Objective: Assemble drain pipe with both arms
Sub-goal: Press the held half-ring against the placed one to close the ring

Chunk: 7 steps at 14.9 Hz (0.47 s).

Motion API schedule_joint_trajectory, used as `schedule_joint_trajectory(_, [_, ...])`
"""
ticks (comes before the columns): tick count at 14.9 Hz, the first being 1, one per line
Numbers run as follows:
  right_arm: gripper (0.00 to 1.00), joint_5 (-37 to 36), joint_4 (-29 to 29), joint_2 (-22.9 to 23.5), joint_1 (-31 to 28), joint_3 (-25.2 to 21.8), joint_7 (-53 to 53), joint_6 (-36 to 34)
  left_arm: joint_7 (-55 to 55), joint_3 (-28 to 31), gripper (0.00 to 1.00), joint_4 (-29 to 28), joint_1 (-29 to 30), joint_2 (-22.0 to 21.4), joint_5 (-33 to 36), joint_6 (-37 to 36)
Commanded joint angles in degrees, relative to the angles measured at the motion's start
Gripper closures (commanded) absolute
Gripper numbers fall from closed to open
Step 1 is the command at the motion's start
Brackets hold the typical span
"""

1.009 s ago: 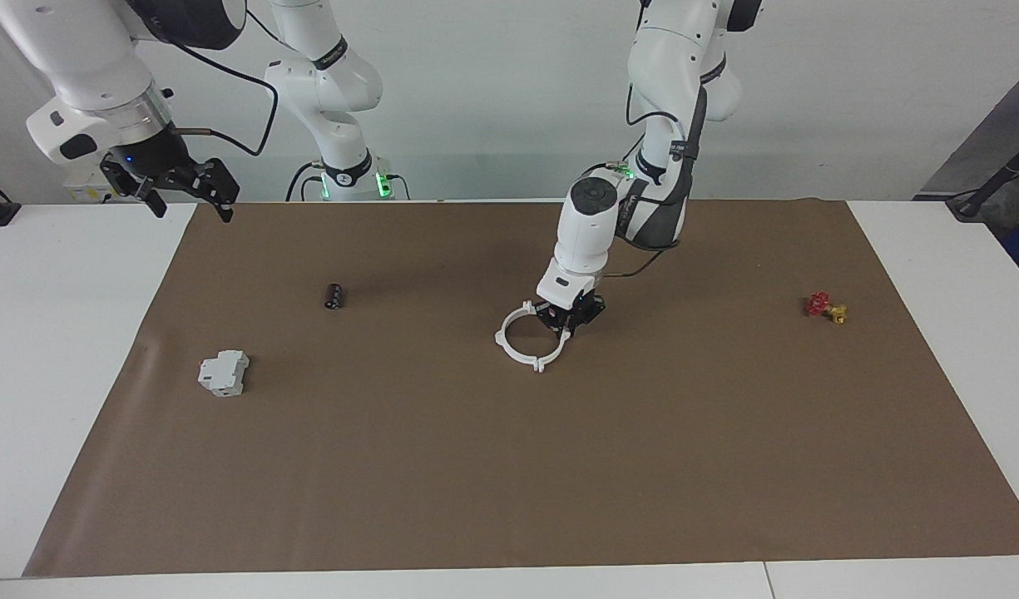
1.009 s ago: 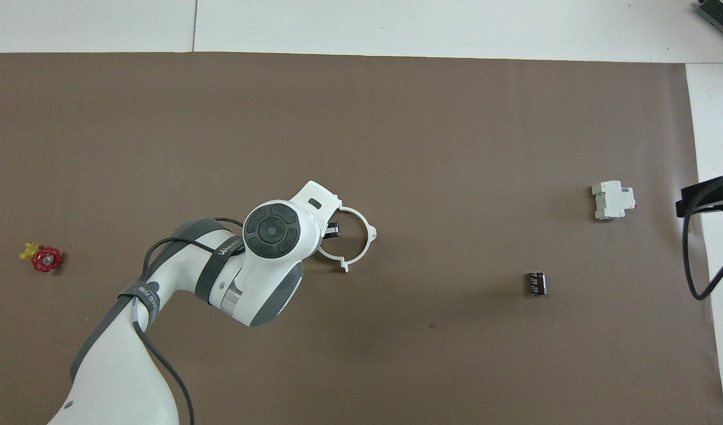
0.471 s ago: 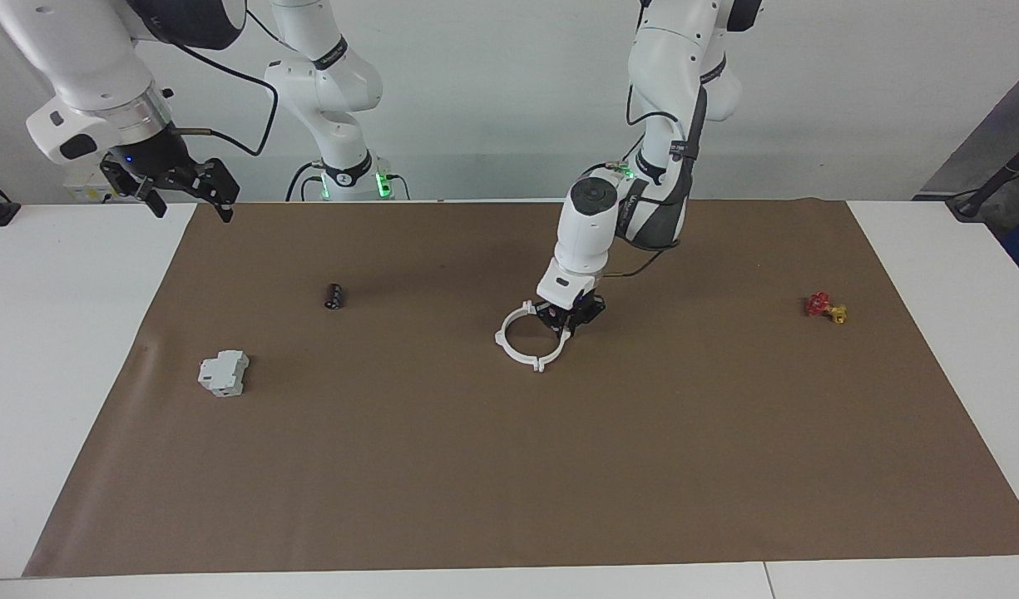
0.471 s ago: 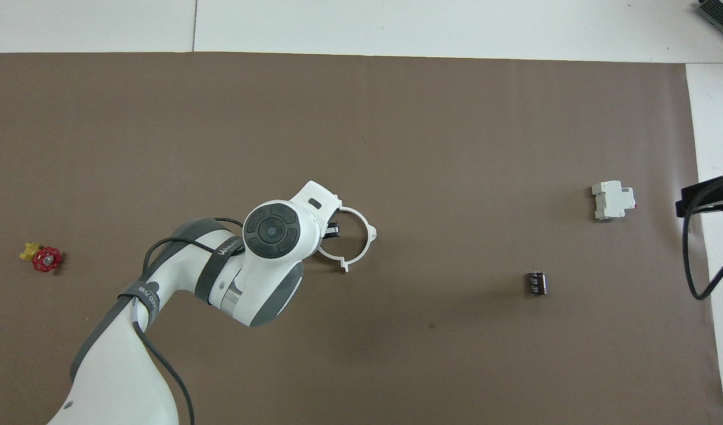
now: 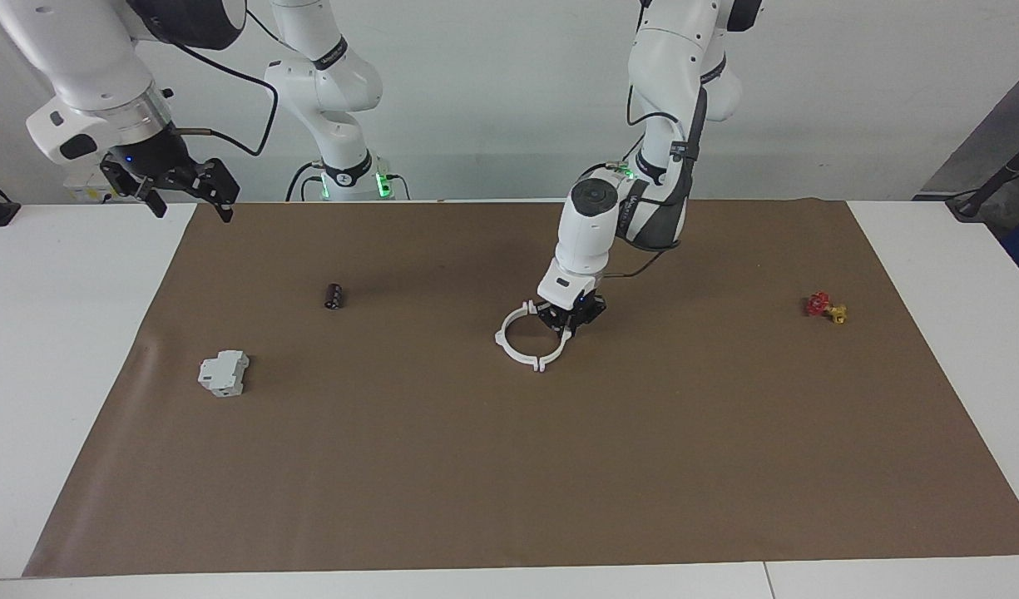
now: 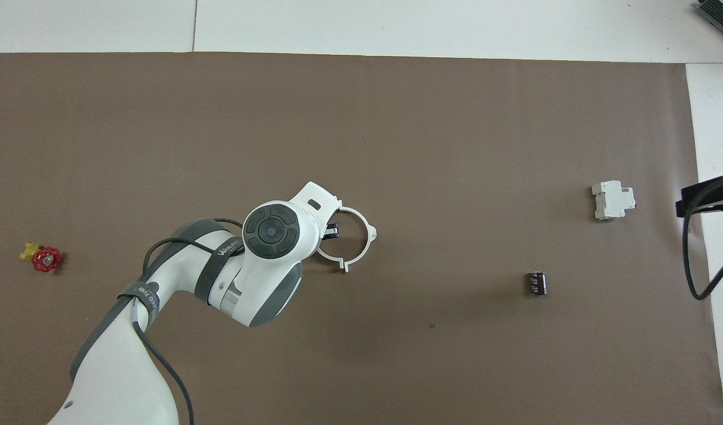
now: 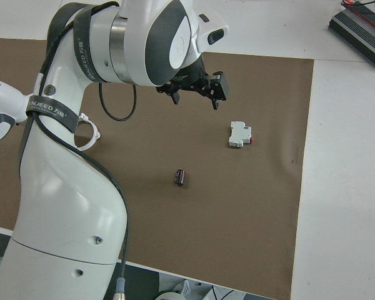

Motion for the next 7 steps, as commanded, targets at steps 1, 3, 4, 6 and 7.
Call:
schedule_joint_trajectory(1, [0.0,0.68,-1.27,-0.93,-0.28,0.08,0.06,1.16,0.15,0.65,1.0,-2.18,-0.85,-1.88,0.95,0.56])
schedule_joint_trajectory(3, [0.0,0.68,-1.27,-0.93,-0.28,0.08,0.06,1.16,0.06,0.65,1.0,-2.35,-0.85,-1.97,0.95,0.65])
schedule_joint_trajectory(4, [0.0,0.68,-1.27,-0.84,-0.28,0.08,0.06,1.16,0.06,0.65,1.0,-2.44,-0.94,-1.97,0.95,0.65])
schedule_joint_trajectory(6, [0.0,0.68,-1.27,-0.84,-0.28,0.08,0.06,1.16,-0.11,0.65,1.0,-2.88,-0.94,-2.15,0.95,0.91])
schedule_joint_trajectory(7, [0.0,0.68,-1.27,-0.84,-0.28,0.08,0.06,1.16,-0.2,0.65,1.0,-2.88,-0.94,-2.15,0.95,1.0])
